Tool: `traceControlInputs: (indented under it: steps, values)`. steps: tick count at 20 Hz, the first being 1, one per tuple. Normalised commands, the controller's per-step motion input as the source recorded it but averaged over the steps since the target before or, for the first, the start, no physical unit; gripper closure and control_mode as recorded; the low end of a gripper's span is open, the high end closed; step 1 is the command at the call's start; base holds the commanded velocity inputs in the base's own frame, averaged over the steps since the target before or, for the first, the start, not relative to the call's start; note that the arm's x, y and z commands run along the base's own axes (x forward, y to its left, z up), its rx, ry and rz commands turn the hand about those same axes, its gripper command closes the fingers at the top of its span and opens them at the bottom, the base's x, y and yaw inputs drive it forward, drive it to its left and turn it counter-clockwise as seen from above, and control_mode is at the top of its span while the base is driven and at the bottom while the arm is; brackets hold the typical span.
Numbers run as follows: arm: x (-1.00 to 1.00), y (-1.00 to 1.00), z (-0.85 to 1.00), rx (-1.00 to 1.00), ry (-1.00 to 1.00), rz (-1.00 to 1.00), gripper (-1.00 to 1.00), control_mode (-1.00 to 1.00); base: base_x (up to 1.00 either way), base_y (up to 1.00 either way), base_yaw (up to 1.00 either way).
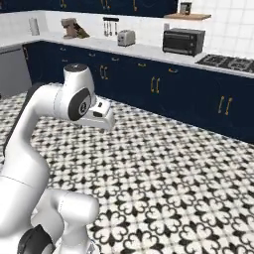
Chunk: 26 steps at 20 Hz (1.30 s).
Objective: Pick up the bowls on the counter and stack them on top of one another in the open cabinet. Place the smaller bowl on top of the larger bowl.
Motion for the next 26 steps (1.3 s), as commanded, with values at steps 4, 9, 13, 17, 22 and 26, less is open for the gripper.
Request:
traceControlInputs:
  steps: [4, 9, 13, 17, 22, 26]
  values:
    - [0.00, 0.00, 0.00, 0.00, 0.00, 0.00, -1.00, 1.00, 0.01, 0.00, 0.97]
    - [0.00, 0.00, 0.00, 0.00, 0.00, 0.00, -1.00, 1.00, 0.00, 0.00, 0.98]
    - [0.00, 0.00, 0.00, 0.00, 0.00, 0.00, -1.00, 1.00, 0.00, 0.00, 0.99]
    - [0.00, 0.00, 0.00, 0.00, 0.00, 0.00, -1.00, 1.00, 0.01, 0.00, 0.96]
    - [0.00, 0.00, 0.00, 0.00, 0.00, 0.00, -1.00, 1.00, 0.05, 0.00, 0.67]
    - [0.00, 0.00, 0.00, 0.00, 0.00, 0.00, -1.00, 1.00, 0.00, 0.00, 0.22]
